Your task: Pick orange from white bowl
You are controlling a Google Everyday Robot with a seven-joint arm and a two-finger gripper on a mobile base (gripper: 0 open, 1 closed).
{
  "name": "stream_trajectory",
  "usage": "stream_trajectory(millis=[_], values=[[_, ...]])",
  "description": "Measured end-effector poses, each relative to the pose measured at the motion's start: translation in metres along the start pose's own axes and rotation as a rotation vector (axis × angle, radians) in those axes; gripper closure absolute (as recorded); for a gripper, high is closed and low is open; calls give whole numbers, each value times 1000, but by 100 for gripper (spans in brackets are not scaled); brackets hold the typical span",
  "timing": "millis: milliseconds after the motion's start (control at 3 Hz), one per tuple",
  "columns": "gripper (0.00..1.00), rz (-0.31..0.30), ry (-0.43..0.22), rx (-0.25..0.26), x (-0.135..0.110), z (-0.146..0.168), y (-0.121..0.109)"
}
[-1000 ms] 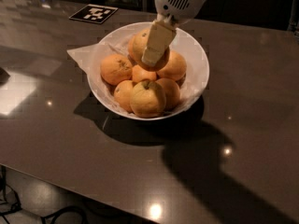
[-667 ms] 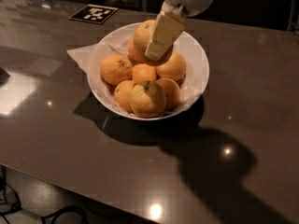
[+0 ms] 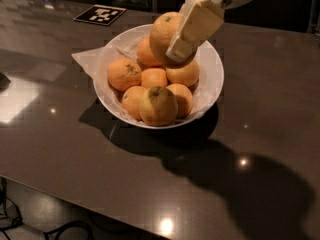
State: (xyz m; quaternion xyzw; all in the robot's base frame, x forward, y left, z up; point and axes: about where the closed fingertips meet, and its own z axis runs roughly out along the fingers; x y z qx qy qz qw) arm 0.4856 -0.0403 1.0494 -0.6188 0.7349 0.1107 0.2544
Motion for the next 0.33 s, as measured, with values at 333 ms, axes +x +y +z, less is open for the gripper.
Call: stream_trajectory(millis=[333], values=[[100, -1, -7, -1, -1, -1, 1]])
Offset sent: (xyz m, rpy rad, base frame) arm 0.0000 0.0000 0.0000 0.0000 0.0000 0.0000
